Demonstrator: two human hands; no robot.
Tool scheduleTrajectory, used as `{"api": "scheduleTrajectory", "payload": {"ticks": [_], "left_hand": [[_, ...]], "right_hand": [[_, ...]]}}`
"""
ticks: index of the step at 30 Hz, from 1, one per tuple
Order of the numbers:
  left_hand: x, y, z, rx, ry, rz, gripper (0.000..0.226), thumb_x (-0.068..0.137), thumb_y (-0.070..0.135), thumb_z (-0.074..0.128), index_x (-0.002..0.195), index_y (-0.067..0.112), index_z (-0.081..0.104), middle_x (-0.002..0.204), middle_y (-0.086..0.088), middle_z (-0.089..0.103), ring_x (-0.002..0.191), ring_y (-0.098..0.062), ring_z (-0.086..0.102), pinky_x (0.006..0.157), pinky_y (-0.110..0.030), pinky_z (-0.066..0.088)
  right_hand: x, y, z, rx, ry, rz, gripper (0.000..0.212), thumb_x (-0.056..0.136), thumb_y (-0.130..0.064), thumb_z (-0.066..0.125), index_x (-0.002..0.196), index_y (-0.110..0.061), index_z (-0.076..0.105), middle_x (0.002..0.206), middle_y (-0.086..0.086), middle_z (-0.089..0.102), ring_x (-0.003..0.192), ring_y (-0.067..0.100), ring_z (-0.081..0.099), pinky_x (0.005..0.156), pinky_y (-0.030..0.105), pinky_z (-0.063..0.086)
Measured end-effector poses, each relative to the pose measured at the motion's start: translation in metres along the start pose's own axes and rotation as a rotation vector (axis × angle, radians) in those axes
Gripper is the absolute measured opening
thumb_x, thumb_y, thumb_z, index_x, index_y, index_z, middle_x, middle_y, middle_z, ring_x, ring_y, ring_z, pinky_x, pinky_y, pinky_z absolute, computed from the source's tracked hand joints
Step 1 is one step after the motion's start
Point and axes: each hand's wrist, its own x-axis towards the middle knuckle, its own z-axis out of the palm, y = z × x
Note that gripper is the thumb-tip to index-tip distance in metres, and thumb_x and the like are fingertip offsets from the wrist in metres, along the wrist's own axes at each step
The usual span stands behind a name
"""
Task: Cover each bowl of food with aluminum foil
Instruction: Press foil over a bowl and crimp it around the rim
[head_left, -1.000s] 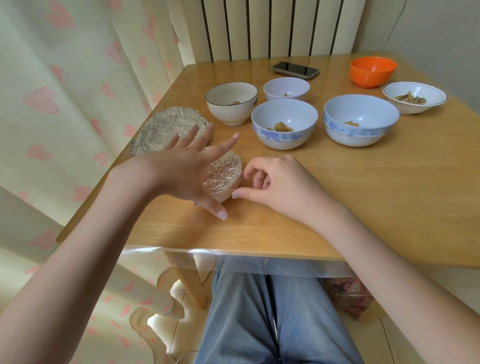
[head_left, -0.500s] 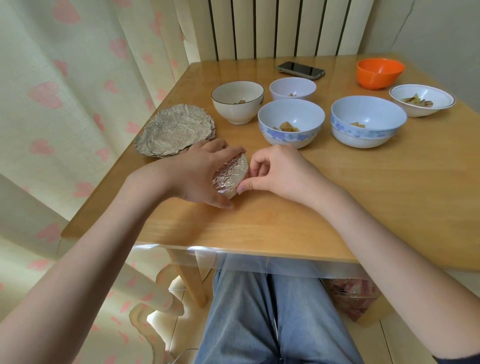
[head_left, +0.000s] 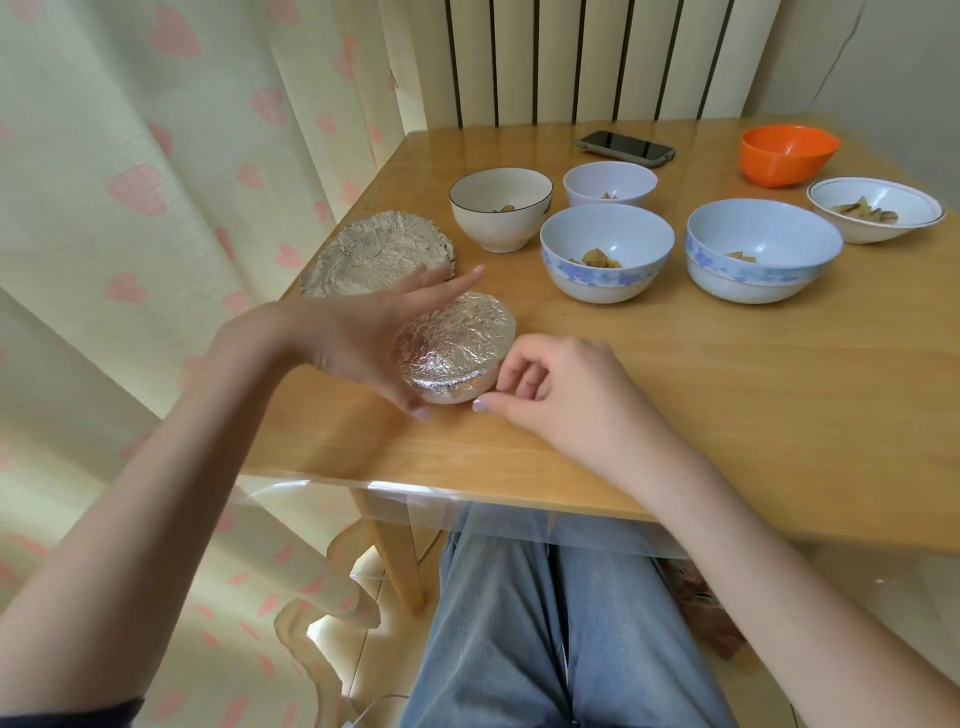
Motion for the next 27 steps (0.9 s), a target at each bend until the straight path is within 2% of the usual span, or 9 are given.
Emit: {"api": "scheduleTrajectory", "payload": {"ticks": [2, 5, 8, 11, 14, 17, 19, 22, 27], "left_hand": [[0.006, 0.001, 0.005, -0.039, 0.034, 0.013, 0.122, 0.064, 0.043, 0.089, 0.141, 0.063, -0.003, 0.162, 0.016, -0.001, 0.148, -0.003, 0.003, 0.119, -0.03, 0.012], [0.009, 0.007, 0.016, -0.032, 0.148, -0.015, 0.115, 0.059, 0.052, 0.085, 0.148, 0.054, 0.011, 0.155, 0.008, 0.018, 0.144, -0.016, 0.019, 0.113, -0.031, 0.024], [0.007, 0.022, 0.025, 0.005, 0.253, -0.066, 0.115, 0.063, 0.05, 0.084, 0.151, 0.048, 0.01, 0.148, -0.002, 0.026, 0.136, -0.027, 0.025, 0.107, -0.035, 0.028], [0.003, 0.028, 0.024, 0.151, 0.163, -0.14, 0.141, 0.053, 0.061, 0.085, 0.146, 0.051, -0.02, 0.159, -0.009, 0.011, 0.144, -0.032, 0.015, 0.114, -0.044, 0.025], [-0.001, 0.024, 0.011, 0.155, 0.046, -0.132, 0.148, 0.046, 0.063, 0.086, 0.131, 0.063, -0.034, 0.162, -0.003, -0.022, 0.149, -0.025, -0.019, 0.118, -0.053, 0.01], [0.009, 0.024, 0.005, 0.106, 0.01, -0.015, 0.133, 0.041, 0.072, 0.077, 0.133, 0.072, -0.019, 0.16, 0.011, -0.024, 0.146, -0.018, -0.026, 0.12, -0.053, 0.003], [0.015, 0.026, 0.006, 0.054, -0.007, 0.037, 0.116, 0.047, 0.072, 0.076, 0.135, 0.073, 0.001, 0.16, 0.018, -0.012, 0.149, -0.017, -0.015, 0.12, -0.051, 0.007], [0.02, 0.026, 0.012, 0.004, 0.037, 0.069, 0.098, 0.062, 0.054, 0.083, 0.136, 0.066, 0.021, 0.155, 0.021, 0.006, 0.145, -0.014, 0.004, 0.116, -0.044, 0.018], [0.023, 0.025, 0.013, 0.01, 0.056, 0.074, 0.089, 0.067, 0.045, 0.084, 0.132, 0.064, 0.027, 0.146, 0.021, 0.016, 0.137, -0.014, 0.014, 0.11, -0.04, 0.027]], "right_hand": [[-0.004, -0.007, 0.008, -0.077, 0.012, 0.002, 0.033, 0.069, -0.053, 0.077, 0.075, -0.024, 0.061, 0.062, -0.012, 0.058, 0.062, 0.006, 0.056, 0.062, 0.032, 0.052], [-0.007, -0.01, 0.01, -0.199, 0.057, 0.002, 0.04, 0.07, -0.063, 0.069, 0.079, -0.026, 0.059, 0.069, -0.01, 0.059, 0.07, 0.013, 0.059, 0.063, 0.033, 0.051], [-0.007, -0.004, 0.004, -0.272, 0.086, 0.005, 0.044, 0.071, -0.067, 0.066, 0.083, -0.025, 0.06, 0.073, -0.01, 0.06, 0.074, 0.015, 0.06, 0.063, 0.033, 0.05], [-0.005, 0.0, -0.001, -0.304, 0.098, -0.004, 0.043, 0.072, -0.066, 0.064, 0.087, -0.026, 0.059, 0.072, -0.009, 0.061, 0.075, 0.016, 0.061, 0.061, 0.029, 0.045], [-0.005, -0.001, -0.004, -0.321, 0.094, -0.019, 0.042, 0.074, -0.065, 0.063, 0.088, -0.026, 0.059, 0.069, -0.01, 0.06, 0.073, 0.015, 0.06, 0.059, 0.029, 0.044], [-0.004, -0.003, -0.005, -0.337, 0.081, -0.017, 0.038, 0.076, -0.064, 0.063, 0.088, -0.028, 0.059, 0.067, -0.011, 0.059, 0.072, 0.013, 0.059, 0.06, 0.028, 0.045], [-0.004, -0.003, -0.007, -0.35, 0.069, -0.014, 0.034, 0.078, -0.061, 0.063, 0.088, -0.029, 0.06, 0.066, -0.011, 0.059, 0.073, 0.013, 0.059, 0.061, 0.028, 0.046], [-0.004, -0.005, -0.011, -0.369, 0.022, -0.016, 0.032, 0.079, -0.061, 0.062, 0.092, -0.031, 0.06, 0.069, -0.012, 0.062, 0.075, 0.011, 0.06, 0.062, 0.027, 0.044], [0.0, -0.005, -0.019, -0.348, -0.061, -0.026, 0.03, 0.08, -0.062, 0.058, 0.087, -0.033, 0.058, 0.072, -0.013, 0.065, 0.074, 0.008, 0.058, 0.061, 0.027, 0.042]]}}
